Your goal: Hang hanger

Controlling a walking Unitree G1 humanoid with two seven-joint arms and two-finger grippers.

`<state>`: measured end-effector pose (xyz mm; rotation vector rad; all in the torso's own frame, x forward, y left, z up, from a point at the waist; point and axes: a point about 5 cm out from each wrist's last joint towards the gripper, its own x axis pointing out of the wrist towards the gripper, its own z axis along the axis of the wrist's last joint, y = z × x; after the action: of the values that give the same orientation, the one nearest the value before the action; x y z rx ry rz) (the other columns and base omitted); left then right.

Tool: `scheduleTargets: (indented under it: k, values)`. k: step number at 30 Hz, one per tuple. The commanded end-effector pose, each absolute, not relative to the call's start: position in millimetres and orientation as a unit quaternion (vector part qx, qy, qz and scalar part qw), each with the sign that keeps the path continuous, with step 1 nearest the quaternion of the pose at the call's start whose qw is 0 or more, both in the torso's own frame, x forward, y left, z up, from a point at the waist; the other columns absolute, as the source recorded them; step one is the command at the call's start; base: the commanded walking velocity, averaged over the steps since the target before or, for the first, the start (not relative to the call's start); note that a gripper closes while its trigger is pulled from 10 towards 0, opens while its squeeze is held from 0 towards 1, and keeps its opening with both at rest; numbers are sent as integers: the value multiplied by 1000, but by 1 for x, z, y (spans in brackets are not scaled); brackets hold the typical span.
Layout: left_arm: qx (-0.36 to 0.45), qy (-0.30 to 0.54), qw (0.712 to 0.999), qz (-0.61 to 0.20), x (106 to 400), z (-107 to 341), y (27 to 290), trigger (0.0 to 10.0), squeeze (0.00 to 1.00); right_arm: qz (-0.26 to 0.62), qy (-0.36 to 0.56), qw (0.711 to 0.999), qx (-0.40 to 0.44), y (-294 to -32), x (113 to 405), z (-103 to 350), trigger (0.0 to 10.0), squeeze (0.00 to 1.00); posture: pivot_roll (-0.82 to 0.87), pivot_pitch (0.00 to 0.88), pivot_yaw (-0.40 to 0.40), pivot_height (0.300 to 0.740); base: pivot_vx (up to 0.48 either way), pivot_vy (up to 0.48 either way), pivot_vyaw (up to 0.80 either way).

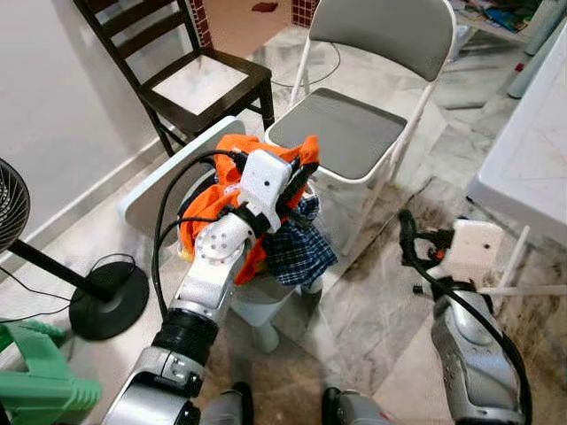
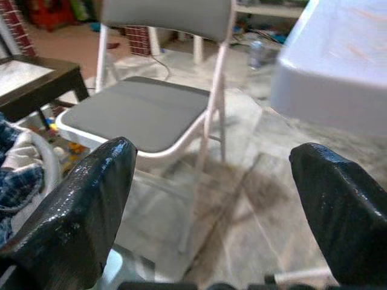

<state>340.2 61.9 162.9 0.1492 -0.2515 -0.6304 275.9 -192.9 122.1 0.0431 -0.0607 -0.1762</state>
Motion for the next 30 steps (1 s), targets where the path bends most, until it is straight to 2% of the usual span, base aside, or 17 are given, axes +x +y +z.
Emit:
scheduleTargets:
  k: [1,10,14,22,30]
  values:
    - [81,-93,949,-290,339,148,68,10000,0,-92,-24,995,30,-191,274,118,10000,0,-79,141,29,740,0,0,0]
    - [53,-47,970,-233,335,122,89,10000,0,-92,-21,994,51,-189,283,117,10000,0,-33,119,37,740,0,0,-47]
    - [89,-34,972,-215,333,109,96,10000,0,-107,-21,991,72,-192,286,114,10000,0,-3,92,49,740,0,0,0]
    - [92,-19,977,-190,333,102,109,10000,0,-108,-18,990,92,-189,294,109,10000,0,28,63,57,740,0,0,0]
    - [59,-17,978,-200,332,101,108,10000,0,-96,-11,991,91,-187,295,106,10000,0,30,79,42,740,0,0,-701]
